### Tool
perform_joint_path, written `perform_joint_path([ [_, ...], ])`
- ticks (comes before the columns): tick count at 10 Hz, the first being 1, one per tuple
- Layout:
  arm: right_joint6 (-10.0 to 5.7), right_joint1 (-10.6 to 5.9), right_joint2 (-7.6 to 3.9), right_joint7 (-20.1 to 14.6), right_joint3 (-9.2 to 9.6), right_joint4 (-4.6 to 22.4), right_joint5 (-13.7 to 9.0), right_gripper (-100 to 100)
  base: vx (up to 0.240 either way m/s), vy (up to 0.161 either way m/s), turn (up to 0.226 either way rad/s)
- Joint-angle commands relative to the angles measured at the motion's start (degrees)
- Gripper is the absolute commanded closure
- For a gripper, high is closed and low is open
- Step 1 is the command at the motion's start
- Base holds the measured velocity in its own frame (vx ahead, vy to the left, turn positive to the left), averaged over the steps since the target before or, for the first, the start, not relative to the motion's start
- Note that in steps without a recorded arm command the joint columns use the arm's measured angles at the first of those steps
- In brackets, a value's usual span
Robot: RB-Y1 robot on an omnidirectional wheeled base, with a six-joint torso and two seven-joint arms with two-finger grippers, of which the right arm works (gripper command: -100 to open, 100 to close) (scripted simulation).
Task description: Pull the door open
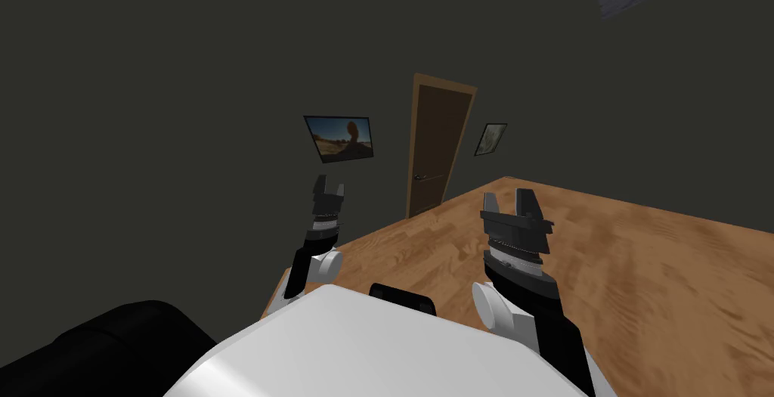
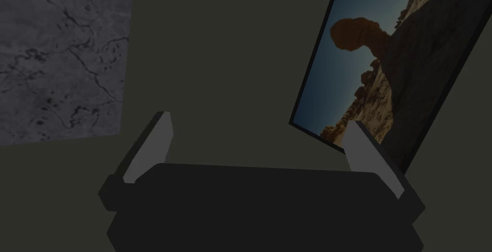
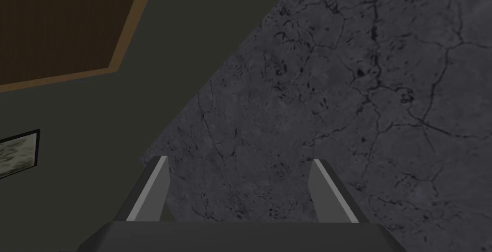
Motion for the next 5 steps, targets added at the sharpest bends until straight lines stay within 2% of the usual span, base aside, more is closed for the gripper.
perform_joint_path([
  [1,-0.17,-0.83,-0.63,-0.2,0.0,1.8,-0.1,-100,0.044,-0.019,0.053],
  [5,-0.57,-2.76,-1.89,-0.5,0.0,6.1,-0.2,-100,0.076,-0.048,0.063],
])
